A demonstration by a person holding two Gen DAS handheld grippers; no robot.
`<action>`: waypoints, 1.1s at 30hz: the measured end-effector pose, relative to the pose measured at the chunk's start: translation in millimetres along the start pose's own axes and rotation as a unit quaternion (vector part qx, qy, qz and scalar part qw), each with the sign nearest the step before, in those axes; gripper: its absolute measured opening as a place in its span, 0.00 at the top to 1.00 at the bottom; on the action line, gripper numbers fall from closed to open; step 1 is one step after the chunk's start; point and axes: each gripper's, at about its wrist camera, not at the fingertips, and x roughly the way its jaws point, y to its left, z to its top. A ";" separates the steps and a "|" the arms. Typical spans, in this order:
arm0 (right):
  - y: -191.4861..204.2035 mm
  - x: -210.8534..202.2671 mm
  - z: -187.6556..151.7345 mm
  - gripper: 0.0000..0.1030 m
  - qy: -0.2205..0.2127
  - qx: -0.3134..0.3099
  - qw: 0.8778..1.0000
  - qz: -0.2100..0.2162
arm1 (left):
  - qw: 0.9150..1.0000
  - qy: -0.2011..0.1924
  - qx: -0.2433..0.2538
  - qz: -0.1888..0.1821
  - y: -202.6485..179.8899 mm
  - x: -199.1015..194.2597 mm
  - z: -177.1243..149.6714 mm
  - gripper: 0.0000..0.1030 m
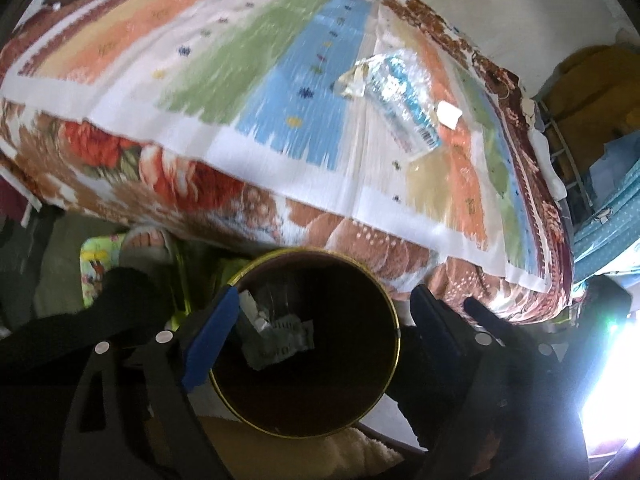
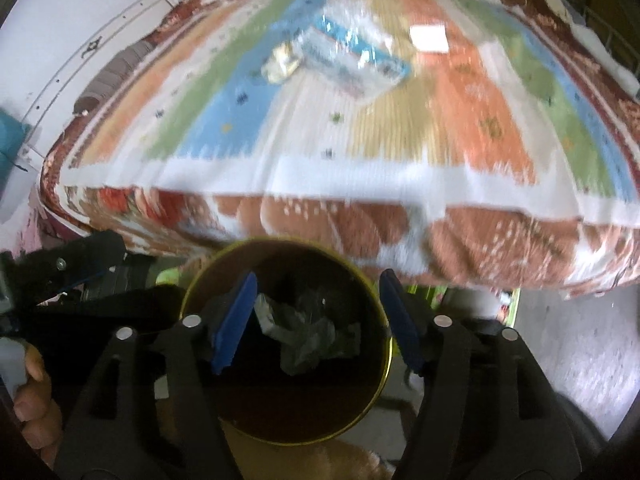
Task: Collect trash
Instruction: 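Move both open grippers back over the bed toward the remaining wrappers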
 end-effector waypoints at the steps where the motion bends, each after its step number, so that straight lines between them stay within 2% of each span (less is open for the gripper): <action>1: -0.7 -4.5 5.3 0.37 -0.008 -0.001 1.000 0.001 | 1.000 -0.005 0.004 0.002 -1.4 -3.1 3.4 0.13; 4: -3.9 -14.2 16.3 0.31 -0.028 0.000 1.000 -0.003 | 1.000 -0.013 0.014 0.004 -4.7 -9.7 13.1 0.06; 8: -8.7 -21.0 32.0 0.21 -0.045 -0.001 0.999 -0.008 | 0.999 -0.032 0.034 0.029 -9.3 -19.0 30.3 0.06; 10: -12.1 -22.6 39.9 0.10 -0.053 0.000 0.999 -0.011 | 0.997 -0.033 0.050 0.040 -13.5 -19.7 37.9 0.06; 15: -16.8 -16.5 57.0 0.09 -0.056 0.002 0.998 -0.020 | 0.991 -0.037 0.104 0.071 -26.5 -15.6 66.2 0.06; 20: -19.8 -8.9 76.4 0.09 -0.062 -0.001 0.998 -0.029 | 0.988 -0.035 0.119 0.088 -31.1 -0.9 96.1 0.06; 24: -23.4 -2.8 94.4 0.09 -0.070 -0.003 0.997 -0.032 | 0.991 -0.018 0.112 0.077 -29.9 15.0 112.6 0.06; 28: -28.5 3.5 106.9 0.09 -0.077 -0.001 0.997 -0.028 | 0.992 -0.019 0.109 0.061 -28.0 25.7 125.6 0.06; 33: -43.9 6.0 123.4 0.09 -0.101 0.030 0.994 -0.017 | 0.991 -0.012 0.118 0.065 -29.1 46.5 140.6 0.06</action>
